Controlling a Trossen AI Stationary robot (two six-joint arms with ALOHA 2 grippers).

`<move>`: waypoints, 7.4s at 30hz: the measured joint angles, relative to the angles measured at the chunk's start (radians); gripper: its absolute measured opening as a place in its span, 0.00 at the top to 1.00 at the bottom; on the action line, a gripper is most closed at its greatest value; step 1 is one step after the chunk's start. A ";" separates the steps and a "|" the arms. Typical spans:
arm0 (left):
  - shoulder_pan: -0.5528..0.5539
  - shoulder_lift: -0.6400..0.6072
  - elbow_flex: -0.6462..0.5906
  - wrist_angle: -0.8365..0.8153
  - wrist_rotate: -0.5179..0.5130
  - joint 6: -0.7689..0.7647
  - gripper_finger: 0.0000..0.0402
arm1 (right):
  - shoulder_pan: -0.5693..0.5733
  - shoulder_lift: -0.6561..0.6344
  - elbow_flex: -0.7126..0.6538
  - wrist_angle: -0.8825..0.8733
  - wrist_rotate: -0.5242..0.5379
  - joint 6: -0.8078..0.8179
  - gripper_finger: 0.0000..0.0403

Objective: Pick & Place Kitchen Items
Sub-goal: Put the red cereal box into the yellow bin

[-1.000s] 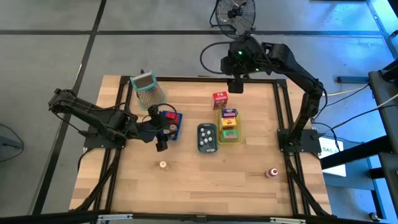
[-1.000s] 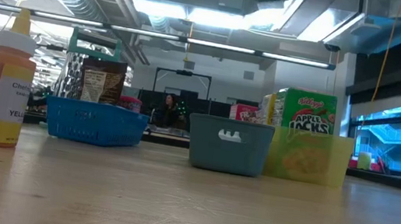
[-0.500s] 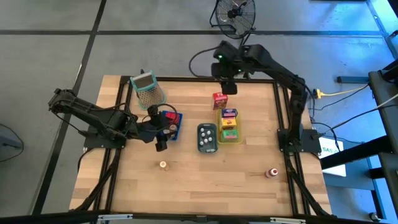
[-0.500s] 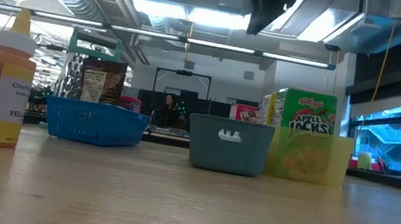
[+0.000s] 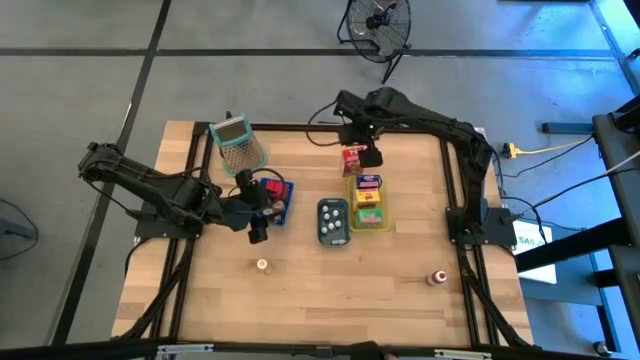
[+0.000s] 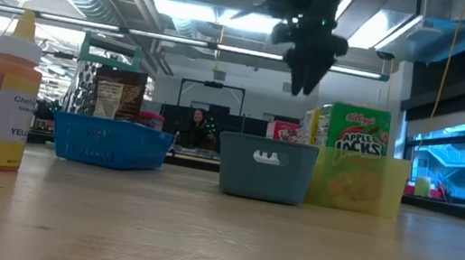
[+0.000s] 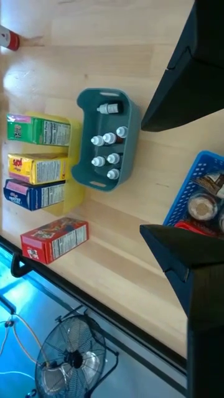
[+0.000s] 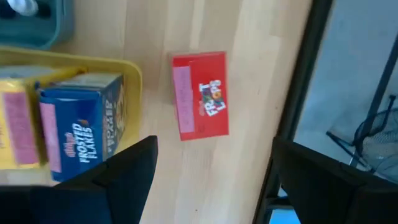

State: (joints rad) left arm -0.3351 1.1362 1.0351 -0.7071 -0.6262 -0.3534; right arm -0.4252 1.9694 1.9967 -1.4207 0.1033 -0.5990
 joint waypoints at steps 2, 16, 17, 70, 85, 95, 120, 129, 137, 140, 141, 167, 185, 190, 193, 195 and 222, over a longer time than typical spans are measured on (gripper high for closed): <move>0.000 0.000 0.000 0.000 0.000 -0.002 0.37 | 0.000 0.000 -0.045 0.033 0.000 -0.026 0.21; 0.000 0.000 0.000 0.000 -0.008 -0.003 0.37 | -0.015 0.000 -0.151 0.165 -0.002 -0.056 0.21; 0.000 0.000 0.000 0.000 -0.008 -0.003 0.37 | -0.015 0.000 -0.161 0.175 -0.002 -0.056 0.21; 0.000 0.000 0.000 -0.027 -0.008 -0.003 0.37 | -0.015 0.000 -0.368 0.416 -0.062 -0.145 0.36; 0.000 0.000 0.000 -0.035 -0.008 -0.001 0.37 | -0.011 0.000 -0.368 0.409 0.049 -0.140 0.63; 0.000 0.000 0.000 -0.056 -0.010 0.000 0.37 | 0.016 0.000 -0.368 0.368 0.268 -0.057 0.64; 0.000 0.001 -0.001 -0.077 -0.002 -0.045 0.37 | 0.116 -0.005 -0.269 0.259 0.350 0.040 0.64; -0.019 0.001 -0.001 -0.143 -0.001 -0.083 0.37 | 0.134 -0.006 -0.133 0.031 0.282 0.159 0.64; -0.062 0.001 -0.001 -0.195 -0.058 -0.132 0.37 | 0.146 -0.006 -0.133 -0.008 0.240 0.198 0.64; -0.072 0.001 -0.001 -0.195 -0.060 -0.140 0.37 | 0.157 -0.006 -0.133 -0.029 0.274 0.203 0.64; -0.076 0.001 -0.001 -0.195 -0.060 -0.146 0.37 | 0.161 -0.006 -0.133 -0.037 0.285 0.208 0.64; -0.086 0.001 -0.001 -0.196 -0.055 -0.205 0.37 | 0.263 -0.008 -0.015 -0.147 0.203 0.304 0.64; -0.137 0.001 -0.001 -0.196 -0.087 -0.212 0.37 | 0.261 -0.008 -0.015 -0.150 0.094 0.304 0.64; -0.137 0.001 -0.001 -0.196 -0.087 -0.210 0.37 | 0.261 -0.008 -0.017 -0.147 0.086 0.304 0.64; -0.137 0.001 -0.001 -0.196 -0.087 -0.209 0.37 | 0.256 -0.009 -0.032 -0.135 0.050 0.304 0.64; -0.137 0.001 -0.001 -0.196 -0.088 -0.209 0.37 | 0.253 -0.009 -0.048 -0.133 0.045 0.304 0.64; -0.137 0.001 -0.001 -0.196 -0.091 -0.209 0.37 | 0.195 -0.008 -0.125 -0.052 -0.092 0.273 0.64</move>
State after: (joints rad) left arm -0.4717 1.1370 1.0344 -0.9031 -0.7169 -0.5624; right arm -0.2302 1.9614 1.8717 -1.4732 0.0113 -0.3257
